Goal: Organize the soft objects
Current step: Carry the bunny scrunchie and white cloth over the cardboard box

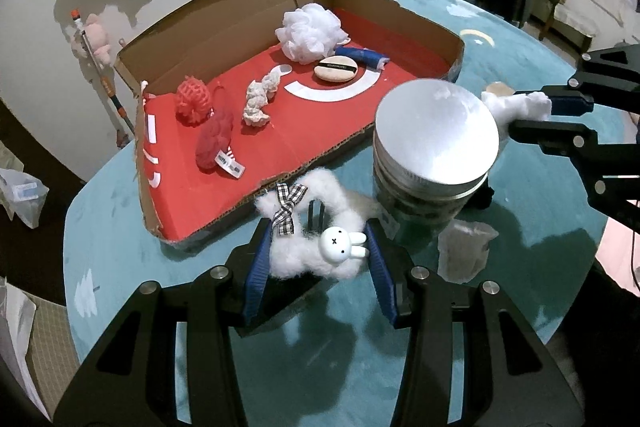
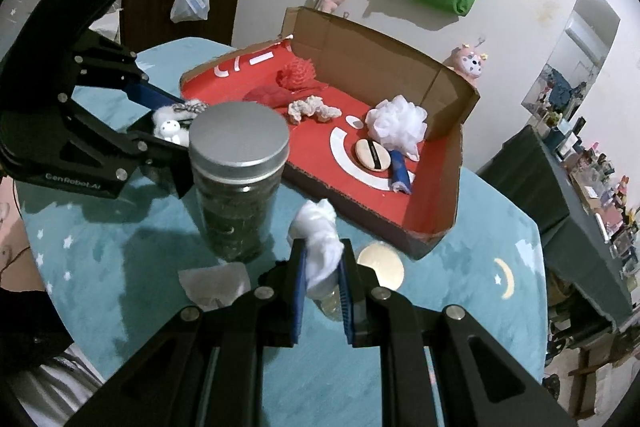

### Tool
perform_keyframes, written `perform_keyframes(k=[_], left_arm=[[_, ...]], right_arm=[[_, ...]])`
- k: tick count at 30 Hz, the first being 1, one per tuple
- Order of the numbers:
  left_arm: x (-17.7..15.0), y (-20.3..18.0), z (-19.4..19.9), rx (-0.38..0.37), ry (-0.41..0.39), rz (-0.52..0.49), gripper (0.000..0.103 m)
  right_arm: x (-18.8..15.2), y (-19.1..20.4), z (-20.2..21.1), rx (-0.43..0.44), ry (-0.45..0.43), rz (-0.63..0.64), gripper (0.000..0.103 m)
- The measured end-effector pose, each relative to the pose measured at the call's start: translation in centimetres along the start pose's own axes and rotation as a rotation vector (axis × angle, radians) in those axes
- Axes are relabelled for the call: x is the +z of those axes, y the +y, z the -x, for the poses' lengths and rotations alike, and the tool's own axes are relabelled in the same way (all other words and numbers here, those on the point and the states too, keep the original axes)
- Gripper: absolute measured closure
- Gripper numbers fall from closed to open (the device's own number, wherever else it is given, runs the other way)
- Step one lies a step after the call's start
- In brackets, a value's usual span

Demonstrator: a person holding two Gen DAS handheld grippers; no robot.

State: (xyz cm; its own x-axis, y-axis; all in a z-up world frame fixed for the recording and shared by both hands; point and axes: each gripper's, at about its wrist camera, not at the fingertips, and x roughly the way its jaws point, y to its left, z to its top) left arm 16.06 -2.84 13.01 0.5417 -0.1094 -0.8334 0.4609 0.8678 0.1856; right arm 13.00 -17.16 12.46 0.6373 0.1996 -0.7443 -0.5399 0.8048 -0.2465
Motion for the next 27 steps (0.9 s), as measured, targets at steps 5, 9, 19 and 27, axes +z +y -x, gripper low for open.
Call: perform_keyframes(k=[5, 9, 19, 27], left_arm=[[0.8, 0.3, -0.4, -0.005, 0.009, -0.015, 0.059], [1.4, 0.6, -0.6, -0.016, 0.018, -0.023, 0.059], [2.9, 1.6, -1.6, -0.048, 0.029, -0.026, 0.059], [4.4, 2.7, -2.2, -0.074, 0.023, -0.025, 0.059]], right_arm=[[1.0, -0.7, -0.5, 0.018, 0.011, -0.011, 0.087], [1.6, -1.3, -1.0, 0.033, 0.020, -0.017, 0.087], [3.2, -4.0, -2.9, 0.128, 0.042, -0.081, 0.087], [4.8, -6.5, -4.9, 0.237, 0.057, -0.142, 0.087]])
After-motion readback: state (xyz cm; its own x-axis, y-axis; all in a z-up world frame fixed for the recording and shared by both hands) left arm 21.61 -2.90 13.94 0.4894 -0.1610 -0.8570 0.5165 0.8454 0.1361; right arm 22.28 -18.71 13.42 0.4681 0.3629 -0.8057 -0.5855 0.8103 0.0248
